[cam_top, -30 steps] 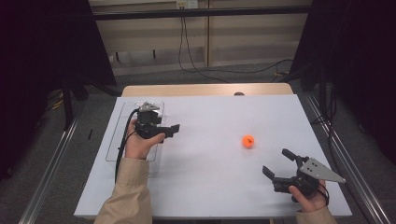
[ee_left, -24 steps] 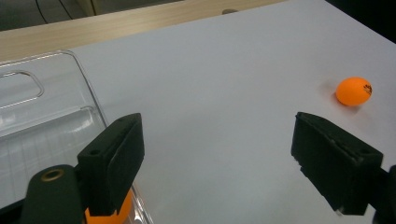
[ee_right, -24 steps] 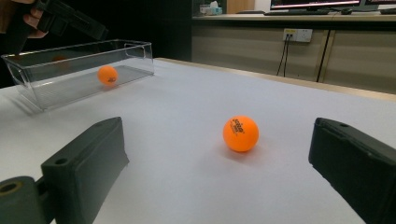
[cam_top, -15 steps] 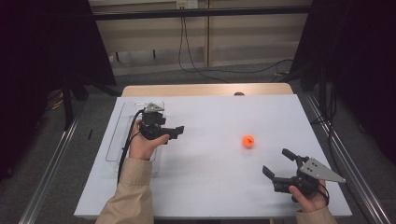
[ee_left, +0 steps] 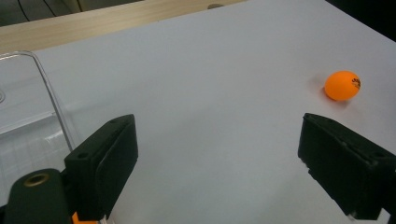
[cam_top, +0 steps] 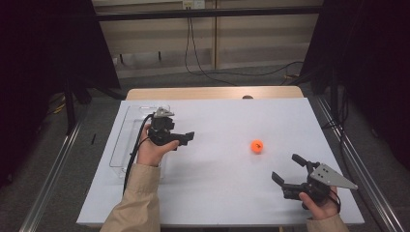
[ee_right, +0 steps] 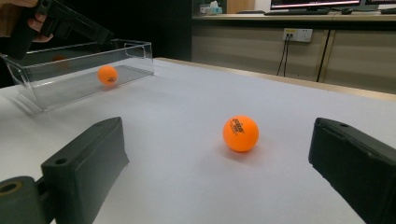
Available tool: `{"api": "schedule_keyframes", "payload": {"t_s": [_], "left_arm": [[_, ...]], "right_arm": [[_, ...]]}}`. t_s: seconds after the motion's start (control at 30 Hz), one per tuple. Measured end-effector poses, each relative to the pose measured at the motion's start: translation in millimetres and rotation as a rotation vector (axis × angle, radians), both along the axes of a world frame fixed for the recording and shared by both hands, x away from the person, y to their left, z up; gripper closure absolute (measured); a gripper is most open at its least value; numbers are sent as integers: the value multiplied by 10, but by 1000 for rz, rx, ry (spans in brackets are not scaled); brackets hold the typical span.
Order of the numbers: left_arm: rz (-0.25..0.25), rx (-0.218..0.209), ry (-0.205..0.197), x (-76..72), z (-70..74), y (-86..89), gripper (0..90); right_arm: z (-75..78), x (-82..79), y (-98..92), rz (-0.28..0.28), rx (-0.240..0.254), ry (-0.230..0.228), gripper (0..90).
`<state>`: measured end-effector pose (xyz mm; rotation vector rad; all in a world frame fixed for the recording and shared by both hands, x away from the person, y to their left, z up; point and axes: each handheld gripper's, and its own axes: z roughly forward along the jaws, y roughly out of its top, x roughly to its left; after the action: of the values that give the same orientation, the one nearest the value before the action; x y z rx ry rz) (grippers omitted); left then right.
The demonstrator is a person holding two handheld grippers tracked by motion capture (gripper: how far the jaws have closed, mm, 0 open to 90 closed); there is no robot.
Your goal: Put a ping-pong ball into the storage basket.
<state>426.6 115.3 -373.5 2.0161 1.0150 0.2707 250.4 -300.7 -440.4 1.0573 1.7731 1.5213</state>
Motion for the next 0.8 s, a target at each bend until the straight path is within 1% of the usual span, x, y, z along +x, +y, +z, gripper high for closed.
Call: {"api": "schedule_keyframes", "payload": {"t_s": [0.17,0.3,0.4,0.5,0.8], "left_arm": [[-8,7,1,-5,-13,-46,112],[-12,2,7,-7,-29,-75,104],[-25,1,5,-7,-35,-96,99],[-22,-9,8,-11,-45,-117,94],[-32,-8,9,-14,-76,-181,94]], "right_arm": [[0,1,-1,0,0,0,37],[0,0,0,0,1,0,37],[1,-1,0,0,2,0,37],[1,0,0,1,-1,-1,37],[-1,1,3,3,-4,-2,37]]}}
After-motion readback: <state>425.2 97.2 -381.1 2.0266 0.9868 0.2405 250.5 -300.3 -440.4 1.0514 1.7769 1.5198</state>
